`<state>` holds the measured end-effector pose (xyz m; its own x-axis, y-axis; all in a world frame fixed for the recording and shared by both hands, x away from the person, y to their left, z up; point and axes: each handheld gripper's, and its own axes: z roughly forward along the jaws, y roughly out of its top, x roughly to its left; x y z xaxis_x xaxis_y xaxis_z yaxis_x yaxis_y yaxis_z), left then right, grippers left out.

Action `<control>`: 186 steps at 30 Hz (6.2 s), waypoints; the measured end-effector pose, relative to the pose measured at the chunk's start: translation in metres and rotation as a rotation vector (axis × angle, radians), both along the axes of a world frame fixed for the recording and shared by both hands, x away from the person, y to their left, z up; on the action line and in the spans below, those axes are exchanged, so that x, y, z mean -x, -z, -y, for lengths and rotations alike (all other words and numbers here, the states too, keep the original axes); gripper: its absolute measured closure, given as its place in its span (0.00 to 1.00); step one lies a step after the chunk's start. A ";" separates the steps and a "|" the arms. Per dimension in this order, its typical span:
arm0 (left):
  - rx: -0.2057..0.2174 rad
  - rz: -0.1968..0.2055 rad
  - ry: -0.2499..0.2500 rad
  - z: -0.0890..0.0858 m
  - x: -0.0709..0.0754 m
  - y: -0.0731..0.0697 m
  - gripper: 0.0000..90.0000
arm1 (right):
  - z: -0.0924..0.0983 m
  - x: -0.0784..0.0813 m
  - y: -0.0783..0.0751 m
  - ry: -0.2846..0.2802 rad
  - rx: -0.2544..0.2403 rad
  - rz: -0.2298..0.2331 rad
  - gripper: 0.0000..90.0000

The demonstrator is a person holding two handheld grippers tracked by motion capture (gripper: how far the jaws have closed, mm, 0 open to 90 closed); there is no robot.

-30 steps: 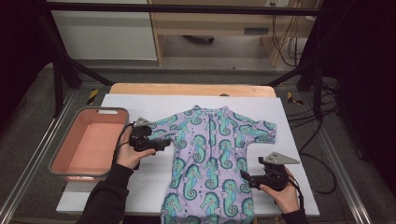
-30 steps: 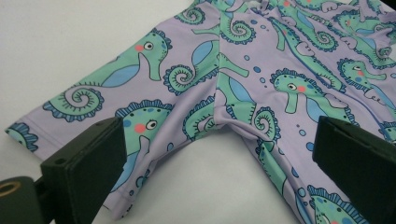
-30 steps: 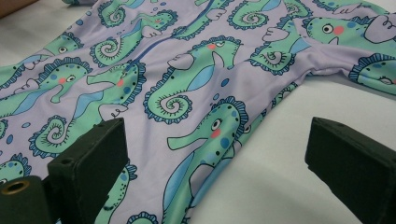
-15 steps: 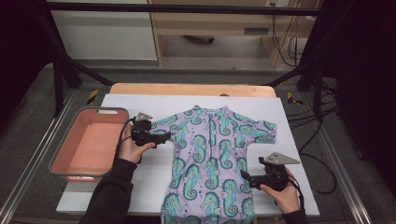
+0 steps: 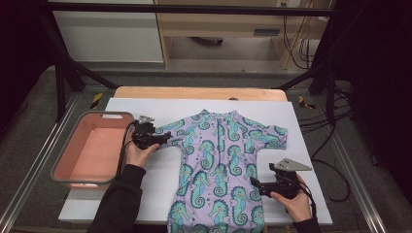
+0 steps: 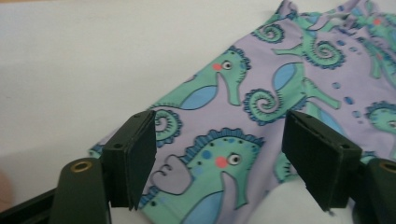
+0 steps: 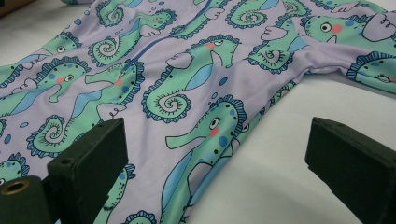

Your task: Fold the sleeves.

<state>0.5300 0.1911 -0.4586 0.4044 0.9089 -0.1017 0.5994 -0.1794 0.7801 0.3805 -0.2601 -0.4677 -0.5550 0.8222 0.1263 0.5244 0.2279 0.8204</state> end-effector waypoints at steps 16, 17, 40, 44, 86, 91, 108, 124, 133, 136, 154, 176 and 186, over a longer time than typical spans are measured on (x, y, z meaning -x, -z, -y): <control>-0.060 -0.081 -0.091 -0.003 -0.001 0.013 0.46 | 0.000 0.001 0.000 -0.001 0.002 0.005 0.07; -0.060 -0.090 -0.092 -0.002 -0.001 0.014 0.47 | 0.000 0.001 0.000 0.000 0.002 0.005 0.07; -0.081 -0.080 -0.081 0.001 0.012 0.017 0.95 | -0.001 0.001 -0.001 -0.002 0.001 0.004 0.07; -0.085 -0.079 -0.078 0.001 0.012 0.016 0.97 | 0.000 0.001 -0.001 0.001 -0.003 0.003 0.07; -0.051 0.050 -0.084 0.001 0.028 -0.009 0.96 | 0.000 0.001 -0.001 -0.001 0.003 0.011 0.07; -0.030 0.096 -0.070 0.001 0.024 -0.024 0.96 | 0.001 0.001 -0.001 -0.001 0.003 0.011 0.08; 0.044 0.154 0.100 0.038 0.023 -0.055 0.96 | 0.001 0.001 -0.001 -0.002 0.000 0.013 0.08; 0.015 0.133 0.253 0.096 0.028 -0.047 0.96 | 0.001 0.001 -0.002 -0.009 0.003 0.010 0.08; 0.001 0.072 0.314 0.119 0.026 -0.029 0.96 | 0.000 0.001 -0.002 -0.008 0.000 0.010 0.08; 0.005 0.049 0.325 0.124 0.025 -0.023 0.96 | 0.000 0.001 -0.002 -0.009 0.000 0.010 0.08; 0.089 0.044 0.262 0.101 0.018 -0.025 0.60 | -0.001 0.001 -0.001 -0.009 0.003 0.012 0.08; -0.129 -0.009 0.227 0.073 0.014 0.008 0.95 | -0.002 0.001 -0.001 -0.011 0.008 0.013 0.08; -0.026 0.010 0.221 0.079 0.015 -0.002 0.62 | -0.002 0.001 0.000 -0.012 0.010 0.010 0.08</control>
